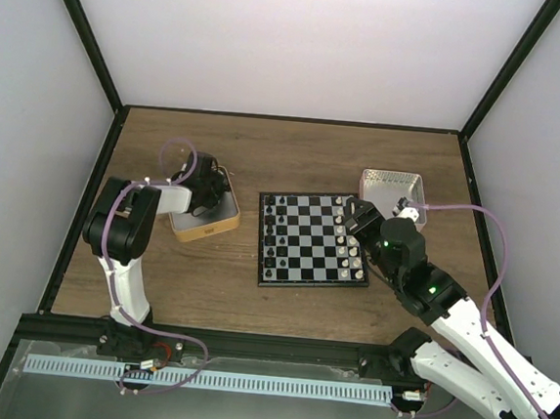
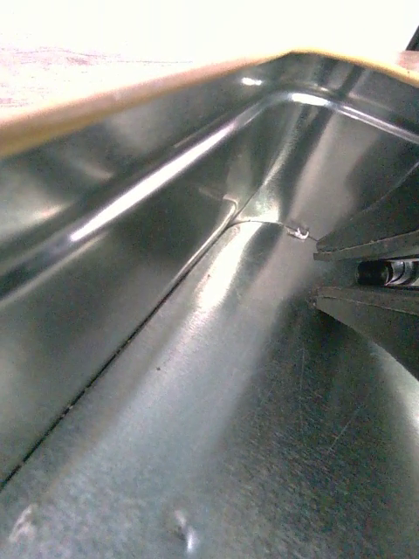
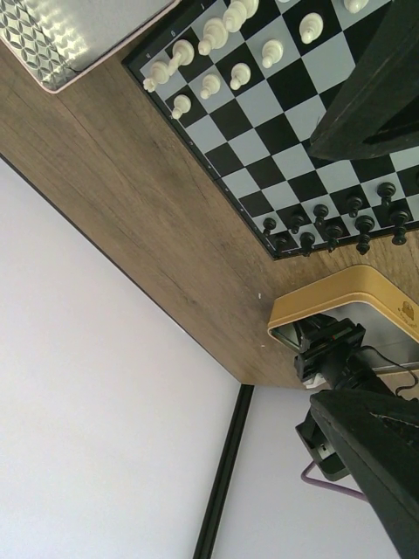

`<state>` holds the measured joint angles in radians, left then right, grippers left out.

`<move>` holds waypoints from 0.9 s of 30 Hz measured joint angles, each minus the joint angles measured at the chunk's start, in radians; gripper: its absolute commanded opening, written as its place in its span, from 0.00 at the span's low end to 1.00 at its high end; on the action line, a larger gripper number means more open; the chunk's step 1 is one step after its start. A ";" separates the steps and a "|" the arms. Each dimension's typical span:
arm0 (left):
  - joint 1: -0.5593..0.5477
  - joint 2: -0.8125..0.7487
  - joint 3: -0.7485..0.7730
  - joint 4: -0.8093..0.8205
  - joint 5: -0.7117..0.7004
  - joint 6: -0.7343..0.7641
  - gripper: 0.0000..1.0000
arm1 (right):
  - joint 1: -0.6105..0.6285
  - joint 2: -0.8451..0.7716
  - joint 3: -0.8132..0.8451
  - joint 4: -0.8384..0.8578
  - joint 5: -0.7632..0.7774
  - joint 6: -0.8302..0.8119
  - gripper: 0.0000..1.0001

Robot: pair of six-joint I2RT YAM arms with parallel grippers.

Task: Set up the chess pieces on the board
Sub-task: Pick up the chess piece from the storage box, then place the chess piece on the chessboard.

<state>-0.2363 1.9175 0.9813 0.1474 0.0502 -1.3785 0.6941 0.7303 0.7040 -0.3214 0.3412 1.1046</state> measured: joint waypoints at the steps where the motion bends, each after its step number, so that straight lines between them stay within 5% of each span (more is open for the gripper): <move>1: 0.000 0.000 0.000 -0.001 -0.002 0.001 0.04 | 0.000 0.000 0.000 0.000 0.000 0.000 0.73; 9: -0.002 -0.035 -0.010 -0.053 -0.047 0.076 0.04 | 0.000 0.000 0.000 0.000 0.000 0.000 0.73; 17: -0.027 -0.235 -0.086 -0.165 -0.108 0.261 0.04 | 0.000 0.024 -0.004 0.047 -0.032 -0.055 0.73; 27: -0.064 -0.497 -0.185 -0.163 0.128 0.510 0.04 | 0.000 0.243 -0.034 0.360 -0.450 -0.351 0.71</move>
<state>-0.3000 1.4208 0.7959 -0.0158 0.1783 -0.8688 0.6941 0.9737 0.6697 0.0383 -0.1085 0.7540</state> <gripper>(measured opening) 0.075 0.711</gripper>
